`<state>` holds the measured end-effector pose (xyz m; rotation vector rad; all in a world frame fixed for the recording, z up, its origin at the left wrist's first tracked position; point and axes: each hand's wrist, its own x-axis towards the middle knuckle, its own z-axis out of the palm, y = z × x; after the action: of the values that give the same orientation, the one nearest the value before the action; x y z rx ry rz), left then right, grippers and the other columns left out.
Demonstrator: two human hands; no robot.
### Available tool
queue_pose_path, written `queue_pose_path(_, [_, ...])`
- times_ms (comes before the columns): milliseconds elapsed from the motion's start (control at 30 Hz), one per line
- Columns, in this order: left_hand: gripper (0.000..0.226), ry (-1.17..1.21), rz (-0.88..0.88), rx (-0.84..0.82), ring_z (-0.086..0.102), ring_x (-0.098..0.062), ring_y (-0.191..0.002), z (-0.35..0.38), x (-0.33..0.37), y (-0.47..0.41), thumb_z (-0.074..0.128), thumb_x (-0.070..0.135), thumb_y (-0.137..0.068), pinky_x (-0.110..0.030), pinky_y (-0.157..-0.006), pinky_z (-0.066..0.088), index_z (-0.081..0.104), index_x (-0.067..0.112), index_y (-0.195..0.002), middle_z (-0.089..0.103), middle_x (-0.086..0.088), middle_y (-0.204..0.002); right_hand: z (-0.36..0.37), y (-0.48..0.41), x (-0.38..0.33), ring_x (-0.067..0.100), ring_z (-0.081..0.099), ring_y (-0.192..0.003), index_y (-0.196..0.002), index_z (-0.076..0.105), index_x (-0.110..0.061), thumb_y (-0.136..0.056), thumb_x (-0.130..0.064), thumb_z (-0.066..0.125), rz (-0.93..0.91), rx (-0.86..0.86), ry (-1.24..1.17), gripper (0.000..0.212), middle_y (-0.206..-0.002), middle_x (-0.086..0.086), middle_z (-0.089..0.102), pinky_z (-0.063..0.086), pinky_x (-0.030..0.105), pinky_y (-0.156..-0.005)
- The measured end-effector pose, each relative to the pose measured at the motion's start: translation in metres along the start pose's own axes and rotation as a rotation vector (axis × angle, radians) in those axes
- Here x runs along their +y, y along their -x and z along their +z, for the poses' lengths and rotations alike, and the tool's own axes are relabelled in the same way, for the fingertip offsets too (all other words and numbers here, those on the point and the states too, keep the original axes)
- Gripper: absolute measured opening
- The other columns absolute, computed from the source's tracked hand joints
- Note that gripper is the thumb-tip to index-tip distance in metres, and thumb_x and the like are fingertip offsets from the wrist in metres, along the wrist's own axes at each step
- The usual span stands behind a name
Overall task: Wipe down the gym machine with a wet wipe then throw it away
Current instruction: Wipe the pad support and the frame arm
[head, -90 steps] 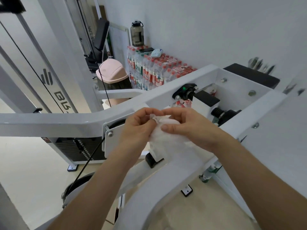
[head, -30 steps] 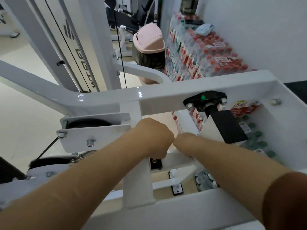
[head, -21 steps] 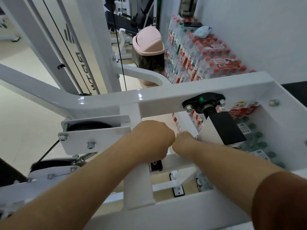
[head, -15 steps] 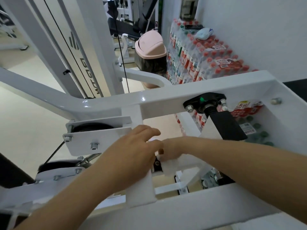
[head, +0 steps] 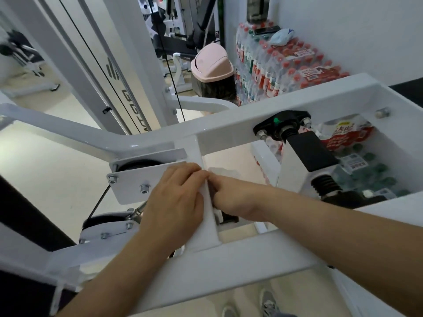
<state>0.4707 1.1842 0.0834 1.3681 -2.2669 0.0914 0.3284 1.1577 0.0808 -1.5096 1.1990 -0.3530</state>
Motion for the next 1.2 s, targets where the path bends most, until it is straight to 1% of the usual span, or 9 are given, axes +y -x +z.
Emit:
queue_pose_path(133, [0.039,0.013,-0.074,0.076,0.049,-0.025,-0.093,0.002,0.0,0.002,0.039,0.008,-0.074,-0.028,-0.082,0.038,0.07,0.005,-0.096,0.063,-0.011,-0.093,0.002,0.004,0.003,0.016,0.058,-0.081,-0.084,0.059,-0.011,-0.084,0.016,0.027,0.1,-0.107,-0.061,0.042,-0.083,0.007,0.061,0.049,0.026,-0.074])
queue_pose_path(233, [0.037,0.025,-0.093,0.104,0.048,-0.023,-0.093,0.004,0.001,0.002,0.039,0.009,-0.073,-0.026,-0.081,0.037,0.071,0.007,-0.093,0.062,-0.009,-0.091,0.0,0.007,0.005,0.011,0.048,-0.066,-0.079,0.053,-0.013,-0.084,0.016,0.025,0.219,-0.178,-0.077,0.04,-0.075,0.003,0.051,0.042,0.019,-0.058])
queue_pose_path(400, [0.039,0.087,-0.136,0.101,0.048,-0.02,-0.095,0.005,0.0,0.003,0.037,0.011,-0.072,-0.02,-0.083,0.035,0.07,0.009,-0.092,0.062,-0.007,-0.094,-0.004,-0.019,0.003,0.019,0.047,-0.082,-0.105,0.054,-0.01,-0.09,0.01,0.036,0.41,-0.211,0.084,0.03,-0.091,0.003,0.048,0.044,0.032,-0.075])
queue_pose_path(600, [0.039,0.129,-0.158,0.09,0.05,-0.019,-0.092,0.005,-0.005,0.0,0.036,0.013,-0.07,-0.015,-0.079,0.031,0.07,0.012,-0.091,0.06,-0.003,-0.093,-0.003,-0.025,0.008,0.019,0.051,-0.065,-0.082,0.056,-0.003,-0.092,0.007,0.033,0.359,-0.101,-0.078,0.027,-0.074,0.009,0.053,0.044,0.028,-0.06])
queue_pose_path(767, [0.032,0.152,-0.138,0.1,0.049,-0.022,-0.085,0.005,-0.003,-0.003,0.038,0.011,-0.071,-0.02,-0.075,0.034,0.066,0.009,-0.086,0.059,-0.005,-0.088,-0.013,-0.022,-0.021,0.049,0.058,-0.109,-0.112,0.056,-0.001,-0.069,-0.004,0.047,0.04,0.116,-0.24,0.044,-0.114,0.029,0.061,0.047,0.063,-0.094])
queue_pose_path(867, [0.024,0.169,-0.163,0.109,0.047,-0.022,-0.082,0.005,-0.004,-0.003,0.04,0.01,-0.069,-0.02,-0.073,0.033,0.06,0.009,-0.081,0.057,-0.004,-0.086,-0.004,-0.029,-0.032,0.026,0.058,-0.108,-0.139,0.041,-0.014,-0.06,-0.006,0.051,-0.003,0.166,-0.318,0.08,-0.118,0.011,0.06,0.05,0.039,-0.093])
queue_pose_path(967, [0.031,0.15,-0.199,0.108,0.048,-0.019,-0.083,0.005,-0.005,-0.002,0.038,0.014,-0.067,-0.016,-0.073,0.03,0.063,0.011,-0.086,0.056,-0.001,-0.087,-0.003,-0.031,-0.034,0.029,0.052,-0.096,-0.126,0.05,-0.006,-0.04,-0.004,0.046,-0.027,0.179,-0.46,0.086,-0.104,0.015,0.055,0.041,0.037,-0.076])
queue_pose_path(1067, [0.032,0.124,-0.236,0.138,0.05,-0.02,-0.081,0.003,-0.004,-0.001,0.038,0.015,-0.069,-0.018,-0.068,0.029,0.065,0.014,-0.086,0.06,0.0,-0.085,-0.003,-0.013,-0.031,0.026,0.055,-0.12,-0.139,0.045,-0.018,-0.057,-0.018,0.061,0.006,0.124,-0.388,0.084,-0.128,0.01,0.061,0.043,0.039,-0.105])
queue_pose_path(1201, [0.024,0.138,-0.242,0.146,0.057,-0.021,-0.073,0.003,-0.011,-0.003,0.047,0.01,-0.069,-0.022,-0.063,0.032,0.067,0.017,-0.078,0.064,0.003,-0.077,0.009,0.043,-0.034,0.004,0.032,-0.135,-0.156,0.002,-0.03,-0.094,-0.05,0.049,0.08,0.077,0.027,0.08,-0.151,-0.014,0.032,0.029,0.017,-0.098])
